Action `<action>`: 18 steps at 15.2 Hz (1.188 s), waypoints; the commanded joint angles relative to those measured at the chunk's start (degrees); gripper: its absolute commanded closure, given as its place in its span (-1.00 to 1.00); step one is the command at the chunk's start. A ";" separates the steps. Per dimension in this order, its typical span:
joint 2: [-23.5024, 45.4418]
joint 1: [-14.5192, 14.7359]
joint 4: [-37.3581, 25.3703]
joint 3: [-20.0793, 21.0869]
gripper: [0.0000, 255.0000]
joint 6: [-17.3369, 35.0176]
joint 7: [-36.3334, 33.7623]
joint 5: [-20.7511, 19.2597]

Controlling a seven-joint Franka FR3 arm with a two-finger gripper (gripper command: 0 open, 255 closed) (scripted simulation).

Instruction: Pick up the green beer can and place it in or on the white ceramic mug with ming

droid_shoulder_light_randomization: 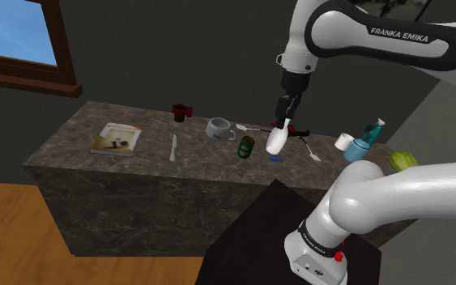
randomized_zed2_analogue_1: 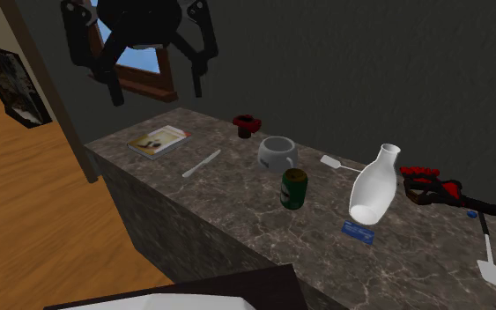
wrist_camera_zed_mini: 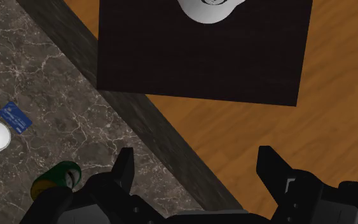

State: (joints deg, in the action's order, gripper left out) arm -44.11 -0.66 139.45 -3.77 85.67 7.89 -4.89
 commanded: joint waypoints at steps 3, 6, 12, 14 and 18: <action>1.15 -0.59 1.89 -1.98 -1.00 3.69 2.06 -1.51; 3.65 -1.50 4.13 -4.99 -1.00 9.43 5.09 -3.62; 11.39 -2.97 6.29 -11.19 -1.00 21.44 11.09 -6.87; 14.74 -3.28 6.29 -13.25 -1.00 25.49 13.18 -7.47; 22.43 -3.43 5.22 -17.35 -1.00 33.44 17.70 -7.54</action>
State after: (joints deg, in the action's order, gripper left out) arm -23.64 -4.04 145.28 -20.06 117.29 24.26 -12.46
